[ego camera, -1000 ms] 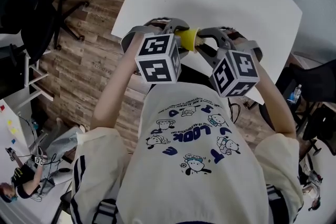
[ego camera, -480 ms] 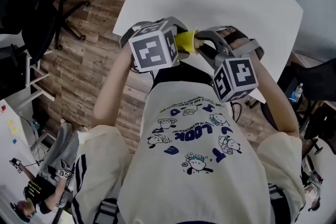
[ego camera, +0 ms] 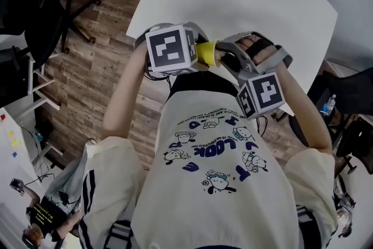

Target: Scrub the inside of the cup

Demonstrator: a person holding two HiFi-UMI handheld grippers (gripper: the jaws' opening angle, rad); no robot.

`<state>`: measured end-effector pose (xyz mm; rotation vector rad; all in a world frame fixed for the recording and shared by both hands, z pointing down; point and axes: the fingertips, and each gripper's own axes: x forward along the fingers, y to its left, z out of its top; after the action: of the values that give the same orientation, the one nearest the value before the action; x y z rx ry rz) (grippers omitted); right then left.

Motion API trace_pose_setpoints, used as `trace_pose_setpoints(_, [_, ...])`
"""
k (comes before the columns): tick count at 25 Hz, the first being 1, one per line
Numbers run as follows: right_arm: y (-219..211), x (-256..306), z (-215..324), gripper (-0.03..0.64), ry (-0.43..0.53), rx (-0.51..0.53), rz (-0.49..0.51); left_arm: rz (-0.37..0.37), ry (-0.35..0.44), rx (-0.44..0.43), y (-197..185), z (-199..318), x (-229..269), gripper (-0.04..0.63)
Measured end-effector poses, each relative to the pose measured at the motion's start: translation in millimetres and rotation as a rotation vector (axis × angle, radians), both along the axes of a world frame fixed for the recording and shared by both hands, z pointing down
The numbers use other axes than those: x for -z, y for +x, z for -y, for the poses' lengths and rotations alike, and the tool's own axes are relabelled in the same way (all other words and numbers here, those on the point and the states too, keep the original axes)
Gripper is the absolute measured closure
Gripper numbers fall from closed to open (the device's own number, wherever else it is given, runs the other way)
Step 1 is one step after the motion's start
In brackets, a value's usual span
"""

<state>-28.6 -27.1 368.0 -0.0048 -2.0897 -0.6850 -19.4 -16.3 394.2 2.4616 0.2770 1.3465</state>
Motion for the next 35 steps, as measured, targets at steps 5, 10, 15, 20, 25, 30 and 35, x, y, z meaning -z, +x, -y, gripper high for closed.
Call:
trace_pose_setpoints(5, [-2.0, 1.0, -1.2, 0.523, 0.101, 0.066, -0.012, -0.008, -0.083, 0.035, -0.4, -0.7, -0.5, 0.294])
trace_pose_setpoints(10, [-1.7, -1.4, -1.1, 0.523, 0.070, 0.048, -0.002, -0.020, -0.089, 0.063, 0.5, 0.0, -2.3, 0.293])
trace_pose_setpoints(15, [1.9, -4.4, 3.9, 0.523, 0.011, -0.010, 0.018, -0.004, -0.029, 0.081, 1.7, 7.8, -5.0, 0.293])
trace_pose_setpoints(20, [1.8, -2.1, 5.7, 0.525, -0.080, -0.061, 0.045, -0.019, -0.011, 0.100, -0.4, 11.9, -2.0, 0.293])
trace_pose_setpoints(25, [5.6, -2.0, 4.9, 0.525, -0.083, -0.058, 0.049, -0.034, -0.021, 0.115, 2.0, 11.9, -1.9, 0.293])
trace_pose_setpoints(30, [8.4, -5.9, 6.1, 0.525, -0.085, -0.064, 0.046, -0.038, -0.015, 0.129, 0.0, 14.6, -6.9, 0.293])
trace_pose_setpoints(35, [15.1, -2.0, 12.2, 0.525, -0.081, -0.090, 0.058, -0.022, -0.002, 0.166, -8.5, 21.1, -9.5, 0.293])
